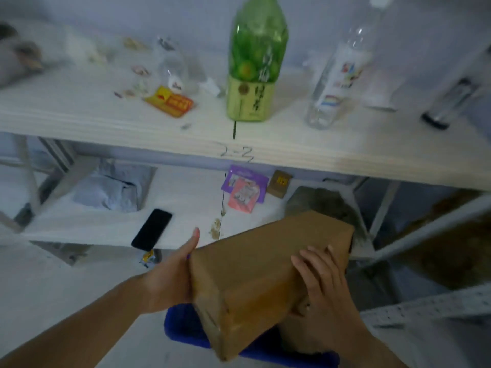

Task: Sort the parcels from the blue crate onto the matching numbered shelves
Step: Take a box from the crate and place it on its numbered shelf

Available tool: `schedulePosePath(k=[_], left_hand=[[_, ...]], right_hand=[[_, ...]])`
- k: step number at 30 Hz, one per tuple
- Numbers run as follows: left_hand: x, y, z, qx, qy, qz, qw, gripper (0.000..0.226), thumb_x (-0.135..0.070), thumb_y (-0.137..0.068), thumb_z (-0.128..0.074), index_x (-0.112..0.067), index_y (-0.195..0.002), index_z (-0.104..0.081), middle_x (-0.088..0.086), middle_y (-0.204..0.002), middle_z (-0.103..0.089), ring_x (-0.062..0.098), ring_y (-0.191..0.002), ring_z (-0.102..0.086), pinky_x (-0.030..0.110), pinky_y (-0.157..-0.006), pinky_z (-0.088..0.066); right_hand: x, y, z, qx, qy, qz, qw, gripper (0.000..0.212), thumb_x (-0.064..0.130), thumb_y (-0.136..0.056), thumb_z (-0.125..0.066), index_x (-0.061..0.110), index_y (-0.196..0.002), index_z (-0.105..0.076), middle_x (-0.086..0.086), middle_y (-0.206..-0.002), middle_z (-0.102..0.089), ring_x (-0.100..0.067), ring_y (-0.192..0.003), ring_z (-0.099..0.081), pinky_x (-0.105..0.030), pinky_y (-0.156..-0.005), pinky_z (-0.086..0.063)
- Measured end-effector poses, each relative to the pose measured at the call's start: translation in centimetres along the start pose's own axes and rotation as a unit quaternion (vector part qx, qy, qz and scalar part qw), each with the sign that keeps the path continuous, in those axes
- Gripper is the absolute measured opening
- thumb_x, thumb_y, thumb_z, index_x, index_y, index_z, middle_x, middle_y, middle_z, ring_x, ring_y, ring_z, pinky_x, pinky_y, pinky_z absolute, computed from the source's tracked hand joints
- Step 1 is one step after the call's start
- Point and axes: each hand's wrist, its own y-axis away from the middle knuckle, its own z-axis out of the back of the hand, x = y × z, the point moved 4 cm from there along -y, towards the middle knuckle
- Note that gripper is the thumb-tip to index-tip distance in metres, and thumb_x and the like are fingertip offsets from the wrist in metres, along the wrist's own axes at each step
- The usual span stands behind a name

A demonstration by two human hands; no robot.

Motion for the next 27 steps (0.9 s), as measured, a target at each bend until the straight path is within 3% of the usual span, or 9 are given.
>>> schedulePosePath(k=[3, 6, 8, 10, 14, 19, 22, 24, 27], left_hand=[[-3.4, 4.5, -5.0, 0.109, 0.025, -0.052, 0.992, 0.080, -0.078, -0.064, -0.048, -0.026, -0.121, -0.064, 0.005, -0.129, -0.061, 0.026, -0.127, -0.051, 0.047, -0.113, -0.029], [-5.5, 9.2, -11.1, 0.134, -0.167, -0.112, 0.970, 0.076, -0.072, -0.074, -0.051, -0.035, -0.139, -0.037, -0.014, -0.145, -0.039, 0.013, -0.144, -0.020, 0.039, -0.121, -0.011], [-6.1, 12.8, -14.9, 0.168, -0.252, -0.166, 0.938, 0.086, -0.052, -0.077, -0.069, -0.040, -0.145, -0.016, -0.019, -0.147, -0.034, 0.008, -0.140, -0.029, 0.030, -0.117, -0.023], [-6.5, 16.2, -17.4, 0.194, -0.296, -0.209, 0.912, 0.103, -0.045, -0.063, -0.081, -0.052, -0.140, -0.014, -0.026, -0.139, -0.037, 0.004, -0.131, -0.039, 0.031, -0.112, -0.034], [-9.0, 23.9, -22.1, 0.209, -0.343, -0.284, 0.871, 0.110, -0.040, -0.060, -0.086, -0.059, -0.139, -0.013, -0.018, -0.147, -0.036, 0.009, -0.131, -0.043, 0.037, -0.112, -0.036], [-8.5, 33.7, -30.6, 0.296, -0.372, -0.337, 0.813, 0.099, -0.041, -0.061, -0.084, -0.061, -0.136, -0.023, -0.015, -0.150, -0.030, 0.008, -0.132, -0.042, 0.031, -0.106, -0.042], [-7.9, 38.2, -35.8, 0.224, -0.399, -0.443, 0.771, 0.101, -0.039, -0.060, -0.084, -0.056, -0.138, -0.022, -0.013, -0.144, -0.032, 0.003, -0.120, -0.043, 0.012, -0.084, -0.051], [-7.5, 40.6, -38.6, 0.107, -0.418, -0.533, 0.728, 0.105, -0.056, -0.048, -0.083, -0.067, -0.128, -0.016, -0.013, -0.138, -0.027, 0.009, -0.123, -0.038, 0.028, -0.097, -0.049], [-6.9, 43.9, -42.0, -0.109, -0.467, -0.658, 0.580, 0.107, -0.078, -0.041, -0.058, -0.064, -0.131, -0.002, -0.009, -0.137, -0.017, 0.017, -0.129, -0.025, 0.043, -0.108, -0.034]], right_hand=[[0.7, -2.1, 7.7, -0.006, -0.083, -0.201, 0.976, 0.095, 0.024, -0.066, -0.082, 0.002, -0.142, -0.029, -0.009, -0.144, -0.032, -0.021, -0.134, -0.028, -0.035, -0.109, -0.023], [3.2, -0.8, 16.5, -0.158, -0.321, -0.314, 0.879, 0.129, 0.035, -0.038, -0.093, 0.025, -0.146, -0.022, 0.015, -0.138, -0.031, -0.002, -0.123, -0.036, -0.025, -0.099, -0.038], [5.7, 1.0, 21.6, -0.202, -0.449, -0.334, 0.804, 0.108, 0.032, -0.045, -0.087, 0.033, -0.140, -0.035, 0.017, -0.127, -0.049, 0.005, -0.106, -0.052, -0.017, -0.082, -0.048], [8.2, 1.8, 26.3, -0.215, -0.538, -0.337, 0.742, 0.095, 0.032, -0.046, -0.091, 0.033, -0.131, -0.049, 0.013, -0.118, -0.061, -0.003, -0.102, -0.059, -0.022, -0.072, -0.050], [13.0, 5.4, 35.2, -0.270, -0.617, -0.326, 0.664, 0.014, 0.031, -0.082, -0.066, 0.028, -0.092, -0.057, 0.008, -0.087, -0.067, -0.015, -0.084, -0.060, -0.031, -0.066, -0.046], [17.0, 11.7, 45.0, -0.354, -0.650, -0.256, 0.622, 0.044, 0.034, -0.065, -0.073, 0.018, -0.104, -0.061, -0.009, -0.100, -0.072, -0.035, -0.102, -0.061, -0.051, -0.089, -0.048], [18.1, 15.0, 49.0, -0.396, -0.638, -0.258, 0.607, 0.057, 0.049, -0.079, -0.061, 0.017, -0.125, -0.056, -0.010, -0.116, -0.069, -0.035, -0.109, -0.061, -0.051, -0.089, -0.049], [18.9, 16.4, 51.1, -0.414, -0.604, -0.265, 0.628, 0.077, 0.067, -0.076, -0.056, 0.026, -0.140, -0.042, -0.002, -0.136, -0.055, -0.030, -0.123, -0.051, -0.053, -0.102, -0.040], [21.3, 17.8, 54.4, -0.456, -0.527, -0.234, 0.678, 0.087, 0.061, -0.070, -0.056, 0.039, -0.146, -0.021, 0.008, -0.138, -0.044, -0.020, -0.127, -0.044, -0.044, -0.106, -0.036]])
